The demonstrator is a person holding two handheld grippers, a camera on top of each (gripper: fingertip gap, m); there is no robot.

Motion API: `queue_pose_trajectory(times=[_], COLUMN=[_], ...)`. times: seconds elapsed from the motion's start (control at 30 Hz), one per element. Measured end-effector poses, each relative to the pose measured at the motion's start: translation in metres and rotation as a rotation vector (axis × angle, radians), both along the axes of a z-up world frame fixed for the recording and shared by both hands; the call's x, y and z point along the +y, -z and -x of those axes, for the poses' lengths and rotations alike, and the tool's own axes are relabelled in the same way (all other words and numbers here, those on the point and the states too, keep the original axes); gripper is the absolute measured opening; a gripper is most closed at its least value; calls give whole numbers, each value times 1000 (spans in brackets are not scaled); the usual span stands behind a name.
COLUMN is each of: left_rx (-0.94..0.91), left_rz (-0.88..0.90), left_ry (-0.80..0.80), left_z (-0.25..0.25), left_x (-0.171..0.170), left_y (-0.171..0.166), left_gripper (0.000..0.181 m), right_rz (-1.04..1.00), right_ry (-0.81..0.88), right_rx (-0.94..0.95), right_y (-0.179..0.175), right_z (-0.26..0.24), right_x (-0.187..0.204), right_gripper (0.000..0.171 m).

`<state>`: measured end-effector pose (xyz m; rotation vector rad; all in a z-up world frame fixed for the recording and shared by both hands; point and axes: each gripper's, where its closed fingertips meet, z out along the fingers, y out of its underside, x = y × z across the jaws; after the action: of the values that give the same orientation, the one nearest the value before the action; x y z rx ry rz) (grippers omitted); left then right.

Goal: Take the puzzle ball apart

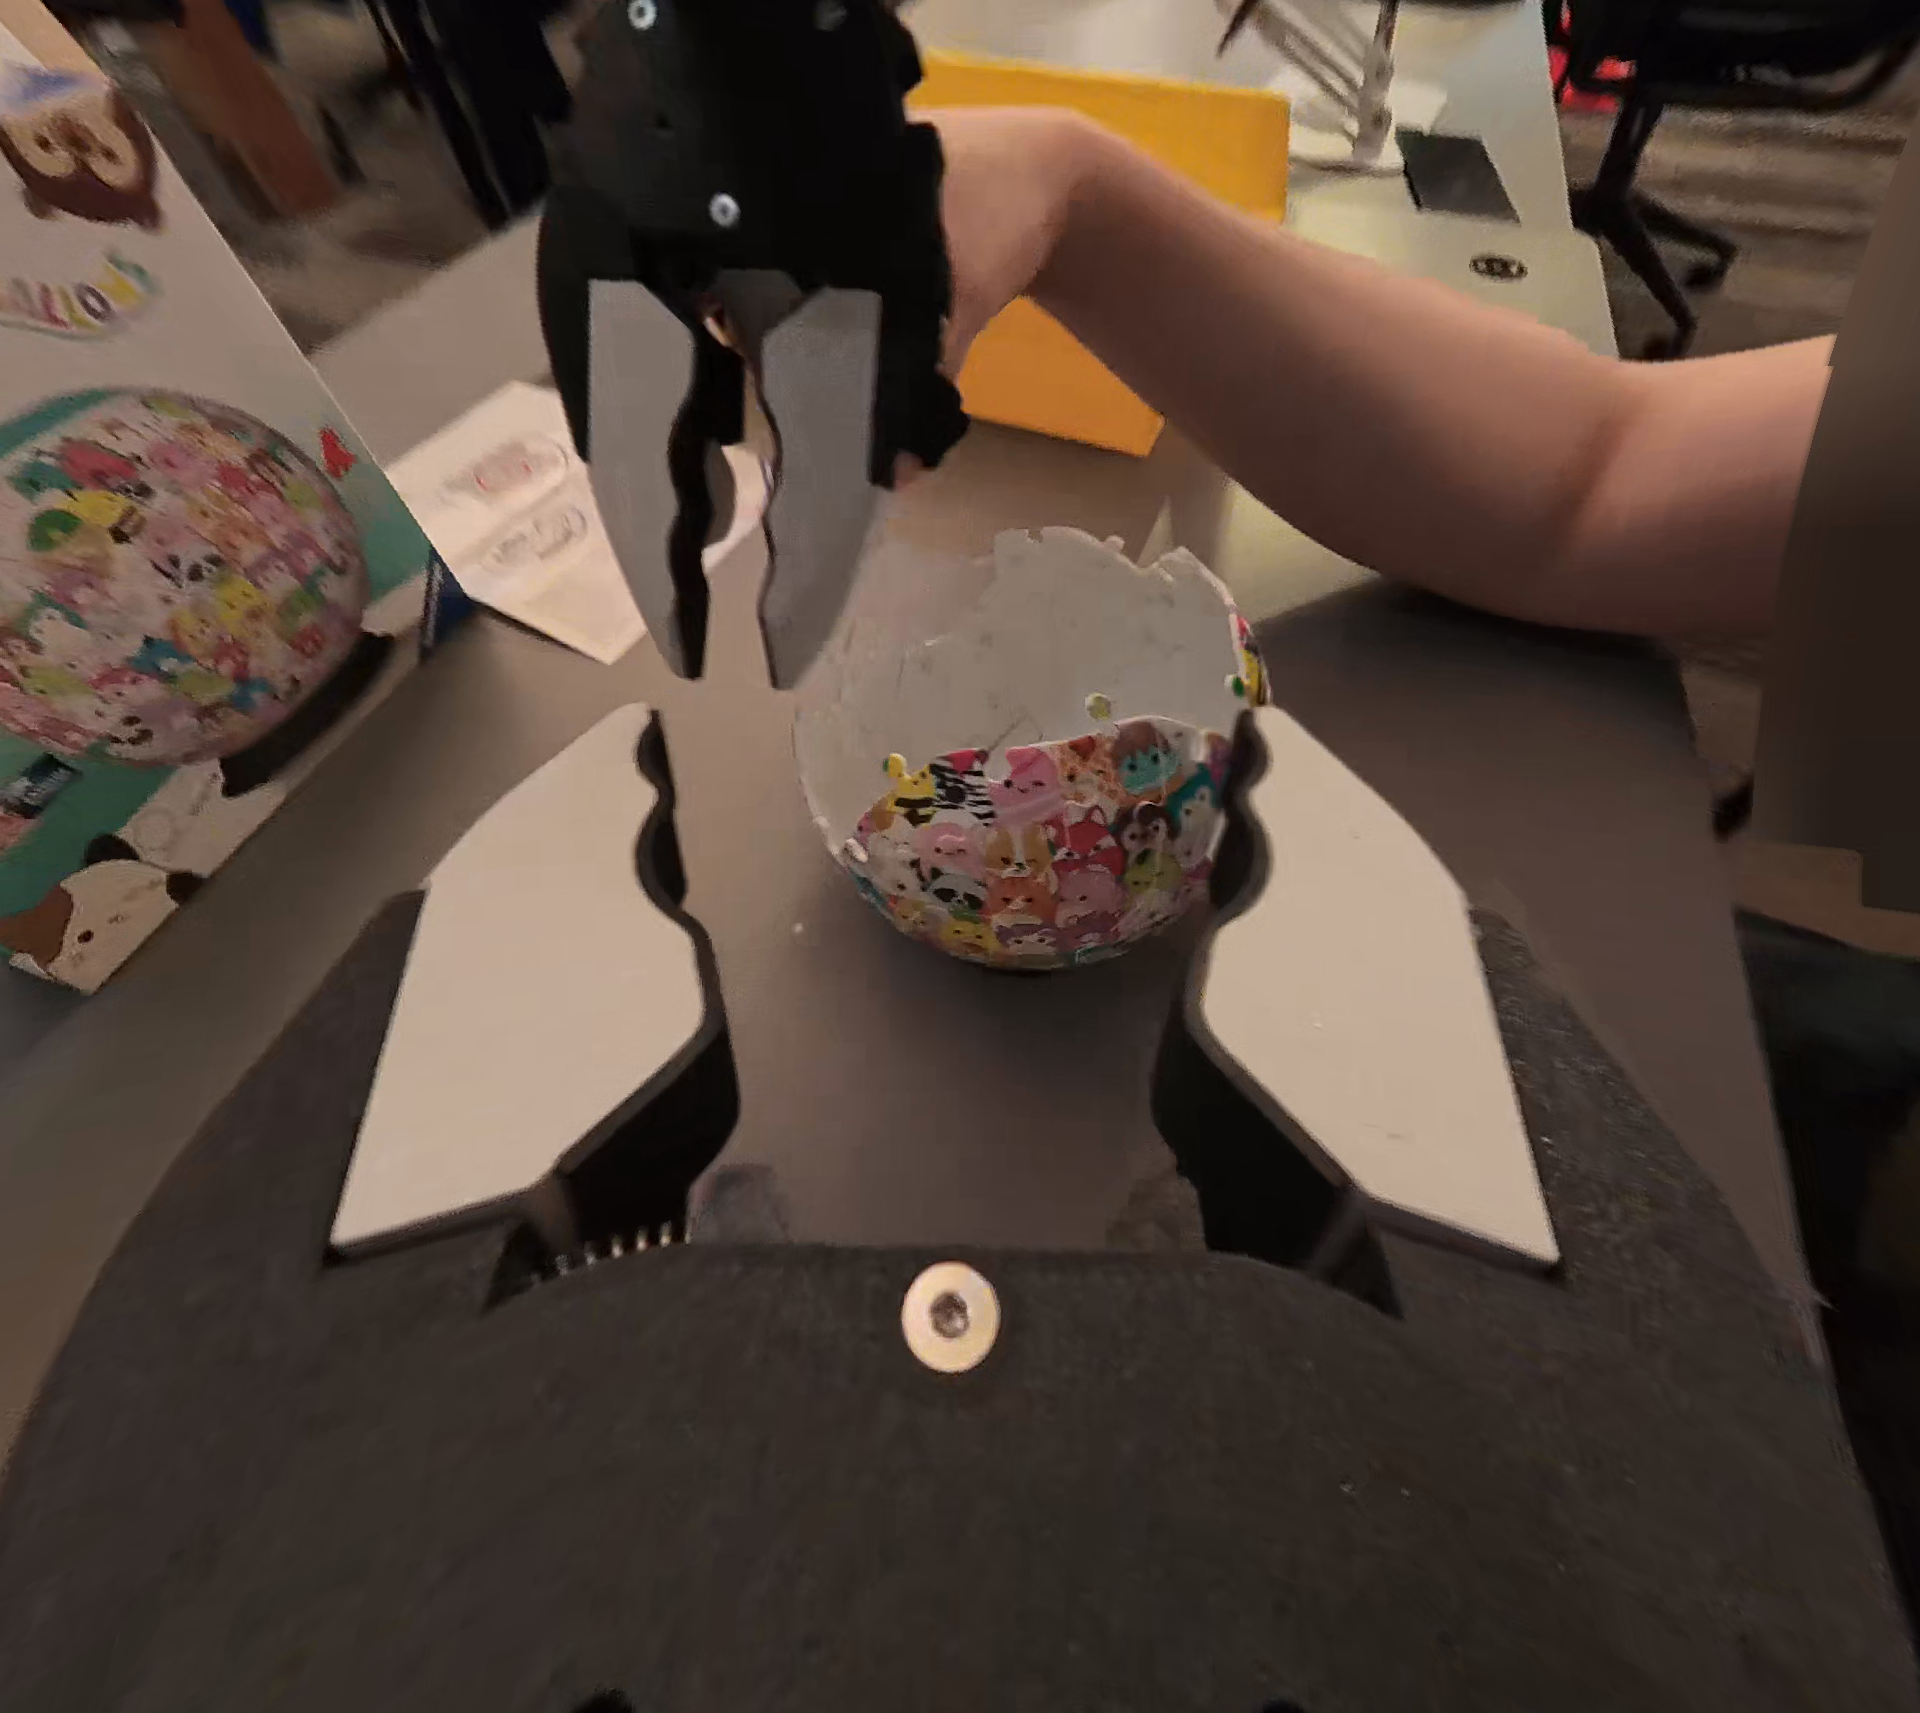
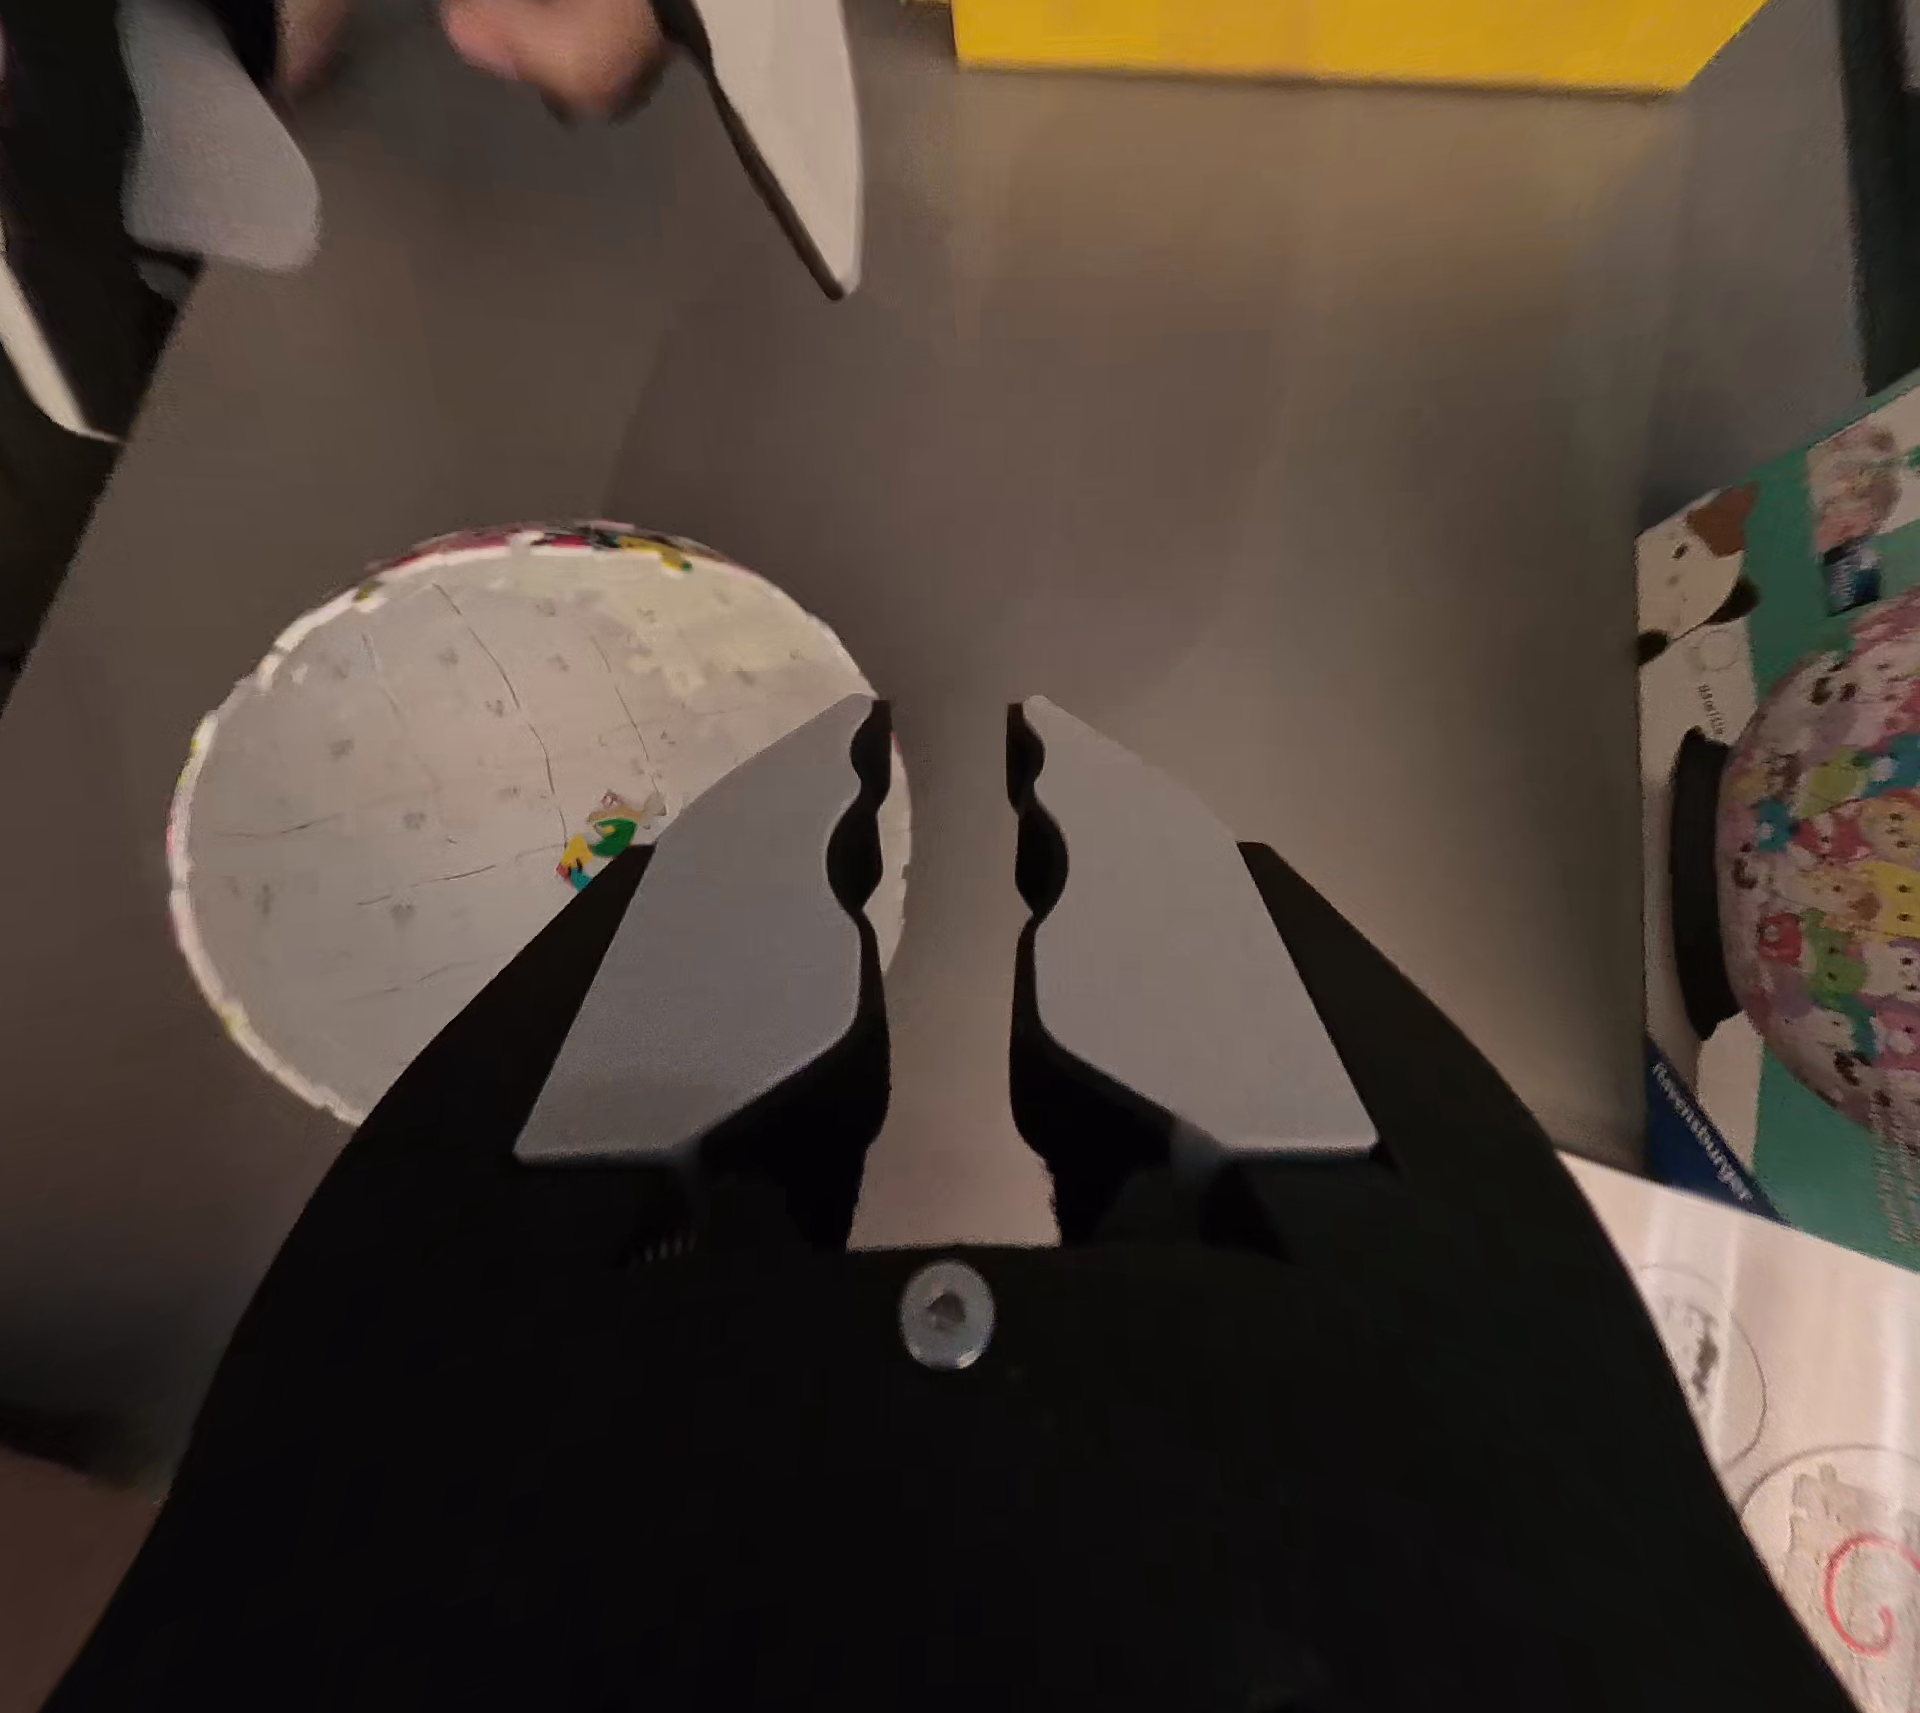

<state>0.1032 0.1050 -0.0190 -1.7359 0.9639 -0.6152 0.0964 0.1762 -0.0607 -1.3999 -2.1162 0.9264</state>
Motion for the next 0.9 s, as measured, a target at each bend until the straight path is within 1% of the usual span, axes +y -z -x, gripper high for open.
queue_pose_trajectory(times=[0.07,0.13,0.2,0.27,0.3,0.33,0.43,0.5,0.6,0.67,0.7,0.77,0.8,0.9], left_rx=[-49,-79,-123,-129,-125,-118,-45,8,29,18,12,-5,-17,-36], left_rz=[-99,-85,-40,-22,-33,-60,-129,-99,-57,-55,-52,-34,-22,-17], left_ry=[-47,-73,-72,-76,-95,-122,-244,-299,-315,-325,-323,-299,-283,-278], left_z=[-2,-6,-16,-24,-26,-28,-27,-28,-35,-36,-37,-40,-42,-41], left_x=[-2,-2,-3,-7,-8,-7,0,4,4,5,5,3,2,3], left_y=[6,14,15,16,16,16,25,41,56,58,58,60,60,61], left_gripper=[111,117,121,131,133,135,133,134,134,132,131,124,120,121], right_rz=[17,41,63,71,48,5,-63,-83,-81,-79,-81,-85,-83,-78], right_ry=[-6,11,13,-22,-38,-43,-95,-100,-110,-122,-129,-144,-151,-157], right_rx=[106,159,149,130,122,123,82,43,-19,-61,-72,-84,-80,-82], right_y=[-14,-23,-23,-20,-17,-13,-2,7,21,30,33,36,36,36], right_z=[-3,-7,-11,-12,-10,-7,-3,-2,-1,-1,0,1,2,0], right_x=[5,9,8,2,0,0,-9,-11,-13,-15,-16,-19,-20,-21], right_gripper=[21,20,16,16,17,23,24,24,24,23,20,8,5,4])
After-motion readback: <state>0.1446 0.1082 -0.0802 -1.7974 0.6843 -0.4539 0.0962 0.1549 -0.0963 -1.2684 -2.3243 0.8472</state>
